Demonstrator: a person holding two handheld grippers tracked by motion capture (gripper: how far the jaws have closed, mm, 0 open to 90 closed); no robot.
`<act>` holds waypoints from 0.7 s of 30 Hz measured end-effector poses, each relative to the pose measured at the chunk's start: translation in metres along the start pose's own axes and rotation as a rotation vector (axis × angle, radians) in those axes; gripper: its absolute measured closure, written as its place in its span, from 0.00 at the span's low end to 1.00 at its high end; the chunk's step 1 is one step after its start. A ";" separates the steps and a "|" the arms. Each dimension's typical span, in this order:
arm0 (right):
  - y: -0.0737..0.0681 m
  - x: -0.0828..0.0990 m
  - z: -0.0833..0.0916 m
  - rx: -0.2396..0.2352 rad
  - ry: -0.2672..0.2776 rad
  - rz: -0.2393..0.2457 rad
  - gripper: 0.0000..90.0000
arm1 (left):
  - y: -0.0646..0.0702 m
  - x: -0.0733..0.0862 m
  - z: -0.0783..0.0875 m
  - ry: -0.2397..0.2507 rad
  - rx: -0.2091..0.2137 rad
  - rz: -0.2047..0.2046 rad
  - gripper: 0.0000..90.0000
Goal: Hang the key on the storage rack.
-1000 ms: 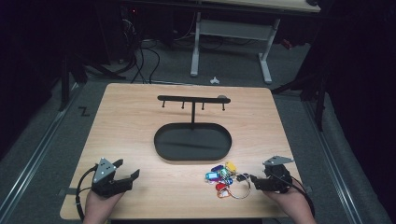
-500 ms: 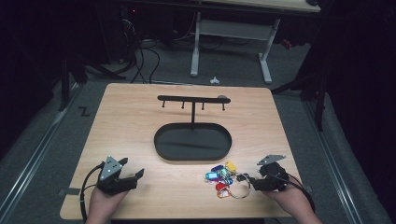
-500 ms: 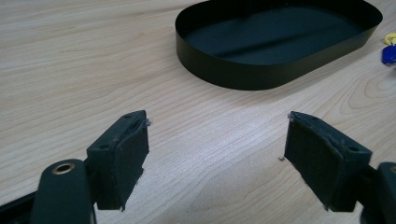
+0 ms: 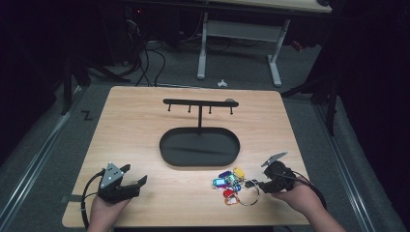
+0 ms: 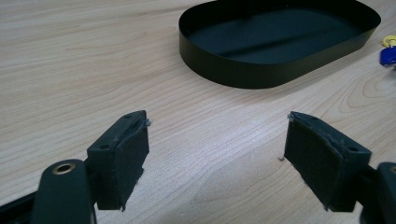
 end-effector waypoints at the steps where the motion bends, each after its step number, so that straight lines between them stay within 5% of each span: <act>1: 0.000 0.000 0.000 0.000 0.000 0.000 0.50 | 0.000 0.000 0.000 0.000 0.000 0.000 0.25; 6: -0.002 -0.009 0.001 -0.009 -0.060 0.045 0.54 | 0.002 0.000 -0.001 -0.003 0.010 -0.006 0.25; 21: -0.022 -0.043 -0.005 -0.055 -0.130 0.191 0.68 | 0.005 0.000 -0.002 -0.009 0.026 -0.015 0.26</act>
Point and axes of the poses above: each handheld gripper's, and its own axes: z roughly backward along the jaws, x roughly out of its underside, y roughly to its right, the point moved 5 cm from there along -z, roughly forward along the jaws, and after that the axes turned 3 degrees about x, right-handed, at the moved point
